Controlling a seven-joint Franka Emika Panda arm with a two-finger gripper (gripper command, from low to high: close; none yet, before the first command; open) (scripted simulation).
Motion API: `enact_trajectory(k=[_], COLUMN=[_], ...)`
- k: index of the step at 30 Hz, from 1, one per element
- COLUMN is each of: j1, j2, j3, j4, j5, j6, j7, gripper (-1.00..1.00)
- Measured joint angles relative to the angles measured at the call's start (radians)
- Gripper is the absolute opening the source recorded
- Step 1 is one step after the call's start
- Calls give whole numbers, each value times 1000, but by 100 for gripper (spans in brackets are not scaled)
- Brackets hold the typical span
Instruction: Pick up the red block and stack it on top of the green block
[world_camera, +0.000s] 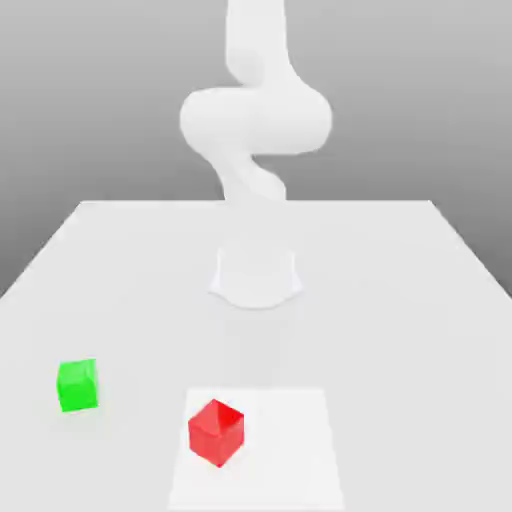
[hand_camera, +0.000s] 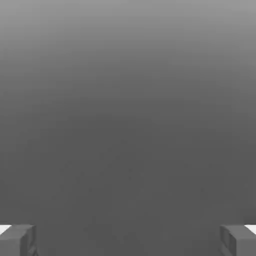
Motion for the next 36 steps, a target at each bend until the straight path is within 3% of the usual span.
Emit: enact_trajectory(k=[7, 13, 20, 27, 28, 36], j1=[38, 66, 73, 8, -1, 3], j2=[253, 465, 715, 969, 993, 970], j3=[-74, -147, -184, -97, -85, -92], j4=[-113, -207, -319, -320, -316, -320], j5=[-78, -86, 20, 162, 171, 161], j6=[131, 243, 377, 569, 589, 567], j7=[-261, -521, -906, -1092, -1099, -1092], gripper=[0, 0, 0, 0, -100, -100])
